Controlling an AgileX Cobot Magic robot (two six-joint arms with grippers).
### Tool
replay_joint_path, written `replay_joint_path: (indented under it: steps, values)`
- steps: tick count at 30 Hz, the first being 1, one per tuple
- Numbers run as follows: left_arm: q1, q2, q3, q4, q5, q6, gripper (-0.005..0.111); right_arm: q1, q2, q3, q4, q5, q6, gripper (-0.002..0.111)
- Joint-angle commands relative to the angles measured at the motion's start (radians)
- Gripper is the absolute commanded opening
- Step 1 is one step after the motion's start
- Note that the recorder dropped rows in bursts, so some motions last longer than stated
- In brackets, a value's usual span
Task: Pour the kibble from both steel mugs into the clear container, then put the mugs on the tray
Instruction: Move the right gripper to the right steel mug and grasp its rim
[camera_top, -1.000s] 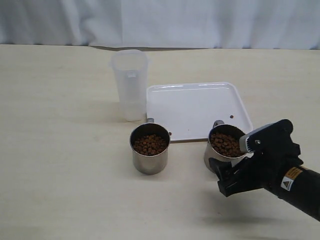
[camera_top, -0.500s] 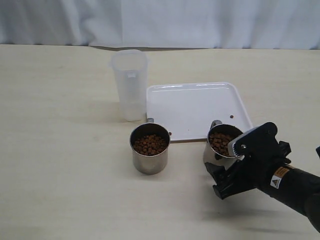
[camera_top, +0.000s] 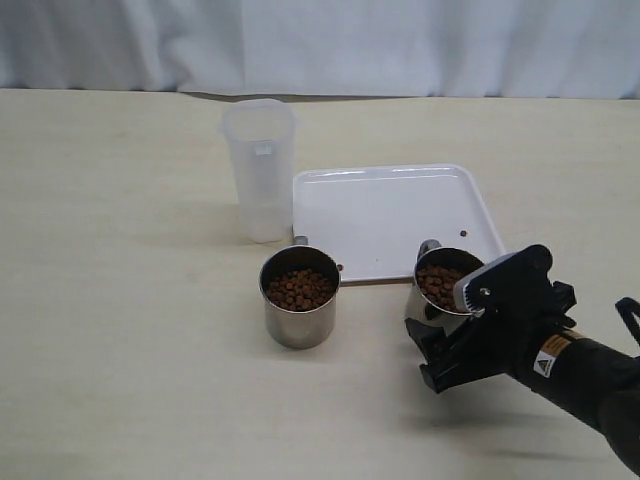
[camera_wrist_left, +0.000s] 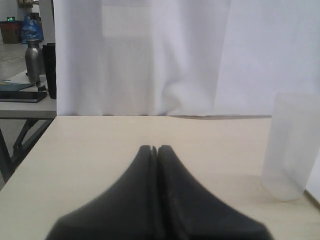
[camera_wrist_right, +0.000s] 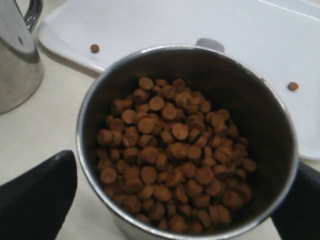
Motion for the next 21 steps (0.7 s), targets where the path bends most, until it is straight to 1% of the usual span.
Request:
replay_joint_path:
  steps: [1, 7, 12, 17, 21]
  values:
    - [0.002, -0.003, 0.003, -0.005, -0.008, 0.000, 0.000, 0.002, 0.092, -0.001, -0.006, -0.139, 0.014, 0.110]
    - [0.002, -0.003, 0.003, -0.005, -0.008, 0.000, 0.000, 0.000, 0.175, 0.012, 0.022, -0.296, 0.020, 0.110]
    - [0.002, -0.003, 0.003, -0.005, -0.008, 0.000, 0.000, 0.000, 0.202, 0.013, 0.040, -0.339, 0.031, 0.110]
    - [0.002, -0.003, 0.003, -0.005, -0.008, 0.000, 0.000, 0.000, 0.221, 0.013, 0.044, -0.339, 0.034, 0.110]
    - [0.002, -0.003, 0.003, -0.005, -0.008, 0.000, 0.000, 0.000, 0.225, 0.013, 0.090, -0.339, 0.063, 0.110]
